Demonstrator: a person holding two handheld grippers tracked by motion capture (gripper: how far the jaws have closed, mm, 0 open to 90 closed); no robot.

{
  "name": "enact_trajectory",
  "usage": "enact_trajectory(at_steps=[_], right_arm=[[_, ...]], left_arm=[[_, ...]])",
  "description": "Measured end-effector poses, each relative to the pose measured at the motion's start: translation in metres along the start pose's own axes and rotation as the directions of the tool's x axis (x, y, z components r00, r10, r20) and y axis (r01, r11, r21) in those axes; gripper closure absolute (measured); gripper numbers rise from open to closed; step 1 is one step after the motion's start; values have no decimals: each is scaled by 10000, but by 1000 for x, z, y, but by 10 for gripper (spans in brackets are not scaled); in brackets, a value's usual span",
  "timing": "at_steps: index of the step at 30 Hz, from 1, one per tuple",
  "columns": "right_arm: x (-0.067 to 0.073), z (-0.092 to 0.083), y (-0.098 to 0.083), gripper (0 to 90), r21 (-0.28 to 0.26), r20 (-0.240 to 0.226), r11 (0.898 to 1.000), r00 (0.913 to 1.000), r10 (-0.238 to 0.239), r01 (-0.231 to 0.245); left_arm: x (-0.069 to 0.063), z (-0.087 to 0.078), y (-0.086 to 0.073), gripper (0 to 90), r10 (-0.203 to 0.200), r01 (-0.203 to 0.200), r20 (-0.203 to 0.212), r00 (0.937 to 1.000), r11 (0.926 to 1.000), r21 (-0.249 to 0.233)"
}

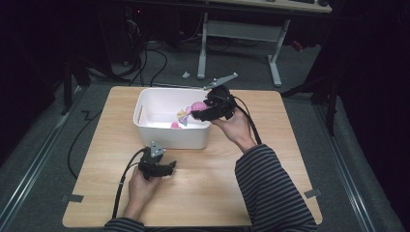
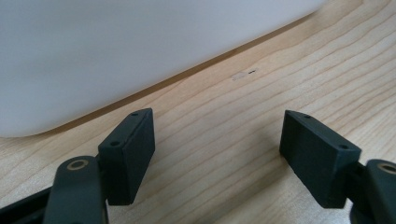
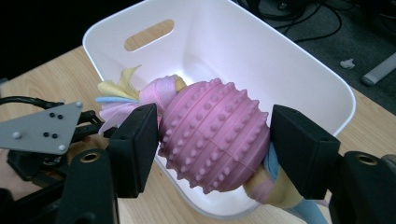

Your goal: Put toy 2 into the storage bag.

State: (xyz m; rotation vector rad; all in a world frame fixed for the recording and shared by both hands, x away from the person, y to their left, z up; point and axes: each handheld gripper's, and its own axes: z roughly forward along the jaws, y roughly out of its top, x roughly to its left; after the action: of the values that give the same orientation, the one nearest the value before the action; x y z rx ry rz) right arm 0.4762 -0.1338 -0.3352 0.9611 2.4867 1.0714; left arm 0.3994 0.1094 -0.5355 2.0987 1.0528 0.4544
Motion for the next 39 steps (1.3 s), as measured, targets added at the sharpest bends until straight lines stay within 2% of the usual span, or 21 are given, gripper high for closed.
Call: enact_trajectory(at_steps=[5, 11, 18, 23, 31, 35, 39], right_arm=[[3, 13, 6, 344, 113, -122, 9999, 9999, -36, 37], [10, 28, 12, 343, 565, -57, 9982, 9998, -187, 190], [15, 45, 11, 343, 1182, -170, 9924, 9993, -332, 350], [17, 52, 8, 342, 1381, -280, 9901, 9994, -220, 257], [15, 54, 5, 338, 1627, -513, 9866, 9987, -21, 104], [13, 52, 5, 332, 1552, -642, 9877, 9979, -98, 196], [12, 45, 5, 314, 1374, -661, 9905, 9978, 24, 68]], left_arm=[[0, 0, 0, 268, -5, 5, 5, 10000, 10000, -9], [0, 0, 0, 268, -11, 11, 2, 10000, 10000, -11], [0, 0, 0, 268, -24, 24, 0, 10000, 10000, -18], [0, 0, 0, 268, -21, 21, 7, 10000, 10000, -13], [0, 0, 0, 268, -30, 30, 16, 10000, 10000, 1], [0, 0, 0, 268, -24, 24, 18, 10000, 10000, 4], [0, 0, 0, 268, -21, 21, 7, 10000, 10000, -12]])
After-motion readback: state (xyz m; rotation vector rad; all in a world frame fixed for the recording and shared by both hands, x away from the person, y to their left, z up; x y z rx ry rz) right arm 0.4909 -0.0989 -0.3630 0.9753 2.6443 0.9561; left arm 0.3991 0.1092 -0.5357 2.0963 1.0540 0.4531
